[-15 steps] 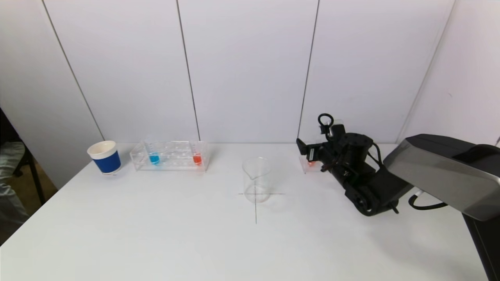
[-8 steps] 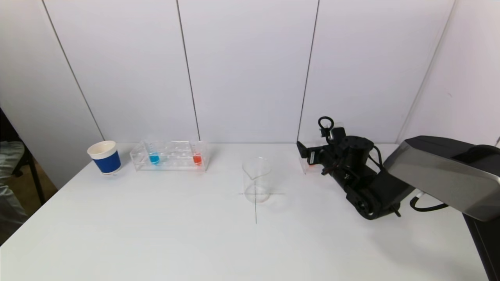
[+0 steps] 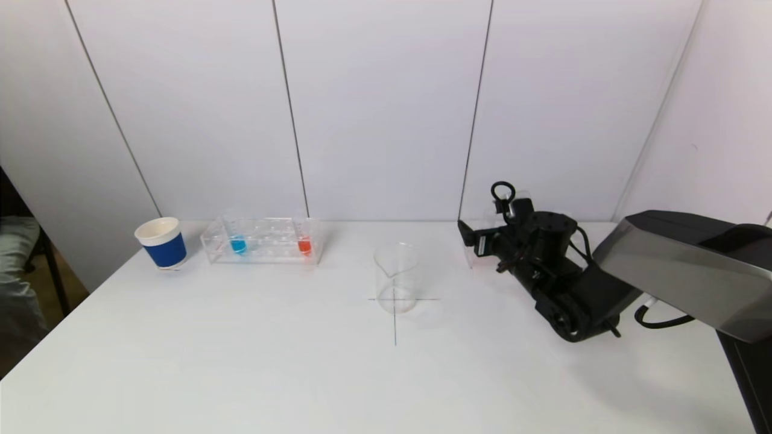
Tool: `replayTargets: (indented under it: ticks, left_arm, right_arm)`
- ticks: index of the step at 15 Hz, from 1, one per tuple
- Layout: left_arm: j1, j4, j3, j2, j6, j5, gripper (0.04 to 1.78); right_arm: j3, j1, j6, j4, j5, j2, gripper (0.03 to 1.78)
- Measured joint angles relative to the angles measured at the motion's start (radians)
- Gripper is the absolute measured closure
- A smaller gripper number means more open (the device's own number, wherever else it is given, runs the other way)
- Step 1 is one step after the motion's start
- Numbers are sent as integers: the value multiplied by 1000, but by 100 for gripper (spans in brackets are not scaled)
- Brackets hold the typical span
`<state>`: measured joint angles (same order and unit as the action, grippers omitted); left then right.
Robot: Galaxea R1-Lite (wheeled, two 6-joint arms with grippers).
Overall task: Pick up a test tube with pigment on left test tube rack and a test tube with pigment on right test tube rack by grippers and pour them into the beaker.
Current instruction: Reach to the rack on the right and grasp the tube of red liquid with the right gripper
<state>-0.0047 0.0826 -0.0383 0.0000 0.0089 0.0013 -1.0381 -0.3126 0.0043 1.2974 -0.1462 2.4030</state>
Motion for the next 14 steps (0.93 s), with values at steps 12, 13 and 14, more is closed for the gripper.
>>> replayTargets:
  ticks: [12, 13, 14]
  left_arm:
    - [0, 0, 0, 0, 0, 0, 9]
    - [0, 0, 0, 0, 0, 0, 9]
    - [0, 0, 0, 0, 0, 0, 9]
  right_arm:
    - [-53, 1, 2, -19, 1, 12, 4]
    - [-54, 2, 1, -19, 1, 14, 4]
    - [-56, 2, 1, -21, 1, 16, 4]
